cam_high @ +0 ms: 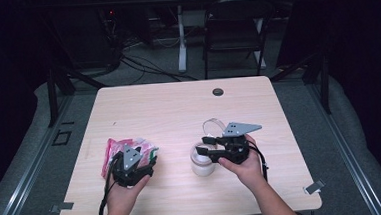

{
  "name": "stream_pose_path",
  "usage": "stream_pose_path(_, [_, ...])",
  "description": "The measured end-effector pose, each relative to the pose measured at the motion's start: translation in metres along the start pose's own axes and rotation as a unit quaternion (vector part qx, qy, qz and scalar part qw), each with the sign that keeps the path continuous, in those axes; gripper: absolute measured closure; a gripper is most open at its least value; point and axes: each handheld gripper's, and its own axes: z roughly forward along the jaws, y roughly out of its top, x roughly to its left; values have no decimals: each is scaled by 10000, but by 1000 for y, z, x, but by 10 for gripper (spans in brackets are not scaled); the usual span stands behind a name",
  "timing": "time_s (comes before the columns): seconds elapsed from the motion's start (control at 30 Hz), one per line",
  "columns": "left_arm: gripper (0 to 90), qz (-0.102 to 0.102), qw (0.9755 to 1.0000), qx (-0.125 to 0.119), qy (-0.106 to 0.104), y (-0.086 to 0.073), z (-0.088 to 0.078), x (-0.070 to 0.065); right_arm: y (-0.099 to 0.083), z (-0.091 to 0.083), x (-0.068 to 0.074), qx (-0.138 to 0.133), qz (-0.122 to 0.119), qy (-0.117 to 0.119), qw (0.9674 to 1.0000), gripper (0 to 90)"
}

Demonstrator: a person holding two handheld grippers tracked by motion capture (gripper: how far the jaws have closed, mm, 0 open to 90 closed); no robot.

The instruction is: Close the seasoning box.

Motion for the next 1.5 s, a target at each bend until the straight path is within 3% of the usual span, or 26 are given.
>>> stream_pose_path(0.3, [434,198,9996,-62,-205,21,4,-14,3,-2,2,54,0,51,10000,679])
stream_pose_path(0.47, [447,113,9994,-71,-333,26,6,-17,4,-4,2,119,-19,76,9999,750])
stream_pose_path(0.83, [469,160,9992,-19,-372,34,13,-23,8,-12,0,155,-52,-73,9998,893])
stream_pose_path(0.97, [481,107,9990,-10,-436,37,15,-24,11,-17,-1,128,-8,-156,9998,900])
stream_pose_path(1.1, [519,178,9990,34,-404,41,15,-25,14,-23,-3,100,50,-218,9997,900])
stream_pose_path(1.3, [541,183,9984,24,-540,44,15,-29,20,-34,-4,6,115,-290,9995,900])
stream_pose_path(1.5, [591,202,9974,5,-696,49,16,-34,22,-47,-14,-94,231,-537,9982,900])
